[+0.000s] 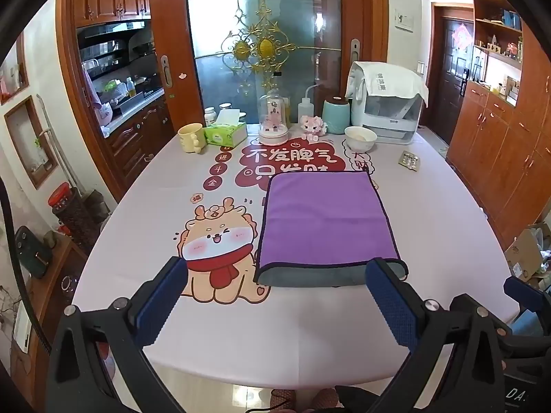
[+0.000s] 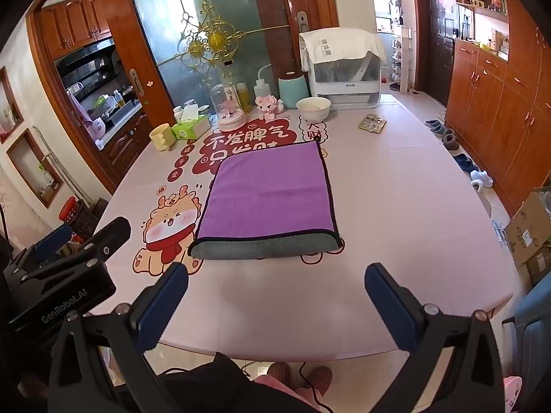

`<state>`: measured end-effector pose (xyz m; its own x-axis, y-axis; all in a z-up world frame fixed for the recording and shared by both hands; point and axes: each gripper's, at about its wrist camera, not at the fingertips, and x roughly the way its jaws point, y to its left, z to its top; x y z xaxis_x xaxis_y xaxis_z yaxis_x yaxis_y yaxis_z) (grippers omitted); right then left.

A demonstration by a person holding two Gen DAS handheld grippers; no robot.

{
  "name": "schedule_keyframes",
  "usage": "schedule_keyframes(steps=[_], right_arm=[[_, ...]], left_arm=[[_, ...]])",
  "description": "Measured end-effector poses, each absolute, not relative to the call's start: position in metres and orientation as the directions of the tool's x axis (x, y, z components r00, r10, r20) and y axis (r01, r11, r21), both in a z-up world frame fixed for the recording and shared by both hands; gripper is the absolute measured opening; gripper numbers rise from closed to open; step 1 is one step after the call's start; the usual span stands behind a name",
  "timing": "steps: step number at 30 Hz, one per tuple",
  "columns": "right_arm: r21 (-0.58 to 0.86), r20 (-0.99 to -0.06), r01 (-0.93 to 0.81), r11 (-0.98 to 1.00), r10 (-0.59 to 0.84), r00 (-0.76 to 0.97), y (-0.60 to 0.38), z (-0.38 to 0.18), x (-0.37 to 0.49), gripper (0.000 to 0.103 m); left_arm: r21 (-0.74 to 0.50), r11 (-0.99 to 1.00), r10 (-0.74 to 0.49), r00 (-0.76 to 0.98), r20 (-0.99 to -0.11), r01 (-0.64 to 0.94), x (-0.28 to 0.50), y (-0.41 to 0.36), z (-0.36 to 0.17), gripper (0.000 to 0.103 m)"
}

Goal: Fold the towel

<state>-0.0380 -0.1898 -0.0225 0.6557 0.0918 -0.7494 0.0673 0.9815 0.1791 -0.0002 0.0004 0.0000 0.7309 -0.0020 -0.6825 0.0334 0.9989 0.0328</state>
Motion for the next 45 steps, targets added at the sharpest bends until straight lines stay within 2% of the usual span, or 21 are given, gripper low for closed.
schedule_keyframes(steps=[45], right_arm=[[0.182, -0.762, 0.091, 0.979, 0.082, 0.643, -0.189, -0.023, -0.040, 0.103]], left_arm=[[0.037, 0.999, 0.003, 0.708, -0.706, 0.033, -0.004, 0.010, -0.012, 0.102]])
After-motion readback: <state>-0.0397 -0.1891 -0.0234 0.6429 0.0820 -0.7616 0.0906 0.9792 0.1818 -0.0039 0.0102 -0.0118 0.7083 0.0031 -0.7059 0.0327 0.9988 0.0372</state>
